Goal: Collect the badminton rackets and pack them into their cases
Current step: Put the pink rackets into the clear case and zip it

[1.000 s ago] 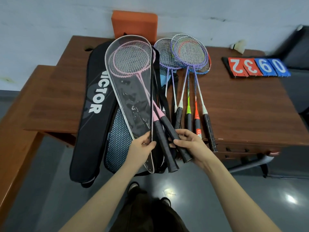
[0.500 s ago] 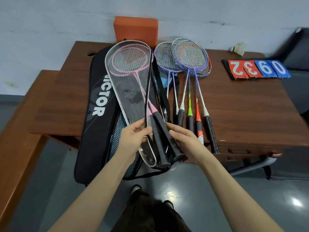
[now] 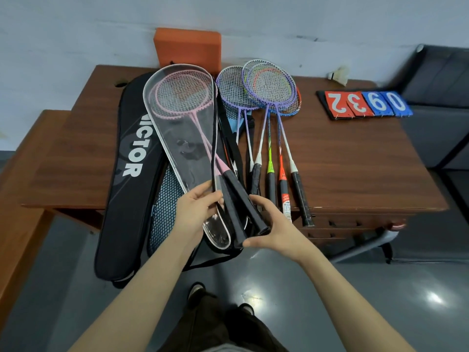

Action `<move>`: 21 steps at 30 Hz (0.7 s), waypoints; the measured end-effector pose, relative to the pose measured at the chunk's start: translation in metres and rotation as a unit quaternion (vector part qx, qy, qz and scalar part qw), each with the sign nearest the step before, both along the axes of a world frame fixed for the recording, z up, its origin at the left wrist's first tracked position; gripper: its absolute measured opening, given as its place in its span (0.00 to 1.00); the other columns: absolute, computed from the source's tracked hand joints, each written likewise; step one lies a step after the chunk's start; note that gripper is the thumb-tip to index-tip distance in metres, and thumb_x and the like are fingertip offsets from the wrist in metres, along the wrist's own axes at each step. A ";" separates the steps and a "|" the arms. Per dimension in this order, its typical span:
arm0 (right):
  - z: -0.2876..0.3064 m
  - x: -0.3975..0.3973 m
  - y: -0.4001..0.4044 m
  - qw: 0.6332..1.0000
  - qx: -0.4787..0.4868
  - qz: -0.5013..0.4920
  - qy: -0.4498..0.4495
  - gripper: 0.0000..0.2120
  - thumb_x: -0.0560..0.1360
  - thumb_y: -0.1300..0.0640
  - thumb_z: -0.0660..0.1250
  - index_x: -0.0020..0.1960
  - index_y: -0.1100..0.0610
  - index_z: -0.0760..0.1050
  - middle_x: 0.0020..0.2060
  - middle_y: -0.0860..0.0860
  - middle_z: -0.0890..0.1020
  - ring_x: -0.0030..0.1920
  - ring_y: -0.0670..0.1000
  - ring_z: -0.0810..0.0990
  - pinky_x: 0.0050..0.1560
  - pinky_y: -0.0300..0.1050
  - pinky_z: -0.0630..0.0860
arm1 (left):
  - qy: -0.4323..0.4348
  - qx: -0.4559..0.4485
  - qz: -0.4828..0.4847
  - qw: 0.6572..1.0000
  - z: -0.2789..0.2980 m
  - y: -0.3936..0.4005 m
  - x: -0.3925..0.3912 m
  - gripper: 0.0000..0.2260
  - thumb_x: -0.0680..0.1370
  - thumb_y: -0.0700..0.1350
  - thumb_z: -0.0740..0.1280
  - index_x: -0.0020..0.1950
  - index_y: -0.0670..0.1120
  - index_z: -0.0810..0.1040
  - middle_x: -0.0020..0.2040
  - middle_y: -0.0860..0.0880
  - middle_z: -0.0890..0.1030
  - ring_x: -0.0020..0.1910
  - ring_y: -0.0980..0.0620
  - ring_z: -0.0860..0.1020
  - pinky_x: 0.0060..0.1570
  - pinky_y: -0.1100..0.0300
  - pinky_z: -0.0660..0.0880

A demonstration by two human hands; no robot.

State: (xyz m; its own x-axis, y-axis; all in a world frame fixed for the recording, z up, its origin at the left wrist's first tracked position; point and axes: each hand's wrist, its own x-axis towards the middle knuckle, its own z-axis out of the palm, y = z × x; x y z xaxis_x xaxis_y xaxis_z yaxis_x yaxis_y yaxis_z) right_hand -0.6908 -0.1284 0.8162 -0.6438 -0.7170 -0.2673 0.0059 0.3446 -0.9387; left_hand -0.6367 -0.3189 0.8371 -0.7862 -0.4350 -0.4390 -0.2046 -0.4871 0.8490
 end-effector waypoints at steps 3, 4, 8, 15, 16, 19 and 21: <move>-0.003 0.004 -0.005 0.994 -0.031 -0.086 0.053 0.29 0.65 0.53 0.77 0.62 0.42 0.69 0.57 0.35 0.75 0.60 0.37 0.73 0.58 0.29 0.69 | -0.016 -0.020 0.002 1.000 0.003 0.000 0.000 0.16 0.72 0.32 0.68 0.59 0.41 0.78 0.39 0.45 0.81 0.37 0.53 0.81 0.44 0.57 0.80; -0.003 0.004 -0.007 0.989 -0.048 -0.130 0.056 0.25 0.66 0.55 0.76 0.60 0.44 0.71 0.56 0.38 0.77 0.59 0.39 0.74 0.58 0.31 0.70 | -0.014 -0.028 -0.001 1.000 0.004 0.001 0.001 0.16 0.72 0.33 0.69 0.59 0.41 0.78 0.40 0.45 0.82 0.38 0.53 0.81 0.43 0.57 0.80; 0.002 0.001 -0.017 0.982 -0.039 -0.177 0.055 0.22 0.65 0.55 0.77 0.55 0.48 0.73 0.51 0.44 0.79 0.54 0.46 0.78 0.57 0.43 0.76 | 0.006 -0.047 -0.002 0.999 0.012 0.005 -0.001 0.14 0.73 0.33 0.68 0.56 0.43 0.79 0.40 0.50 0.85 0.37 0.55 0.82 0.37 0.63 0.78; 0.016 -0.001 -0.006 0.981 -0.145 -0.103 -0.078 0.26 0.66 0.63 0.74 0.62 0.53 0.73 0.58 0.49 0.80 0.59 0.51 0.78 0.58 0.44 0.75 | 0.011 -0.058 -0.008 0.998 0.019 -0.002 -0.006 0.12 0.72 0.33 0.68 0.54 0.42 0.81 0.39 0.50 0.85 0.36 0.56 0.82 0.37 0.64 0.78; 0.018 -0.003 -0.001 0.982 -0.146 -0.077 -0.090 0.28 0.66 0.64 0.73 0.64 0.53 0.72 0.62 0.48 0.78 0.63 0.49 0.75 0.63 0.44 0.72 | 0.012 -0.064 -0.012 0.998 0.020 -0.005 -0.007 0.11 0.72 0.33 0.68 0.52 0.43 0.81 0.38 0.50 0.84 0.36 0.55 0.82 0.37 0.64 0.78; 0.020 -0.013 0.003 0.985 -0.135 -0.031 -0.100 0.31 0.65 0.65 0.73 0.66 0.54 0.70 0.65 0.50 0.75 0.67 0.50 0.71 0.69 0.49 0.66 | 0.020 -0.069 -0.015 0.997 0.023 -0.010 -0.009 0.11 0.72 0.33 0.69 0.51 0.43 0.82 0.37 0.50 0.84 0.36 0.55 0.82 0.37 0.64 0.78; 0.021 -0.016 -0.001 0.983 -0.138 -0.038 -0.110 0.30 0.64 0.66 0.73 0.64 0.54 0.72 0.62 0.52 0.78 0.64 0.54 0.74 0.66 0.52 0.69 | 0.023 -0.069 -0.011 0.997 0.024 -0.011 -0.009 0.10 0.72 0.34 0.69 0.50 0.44 0.82 0.37 0.50 0.84 0.36 0.55 0.82 0.37 0.65 0.78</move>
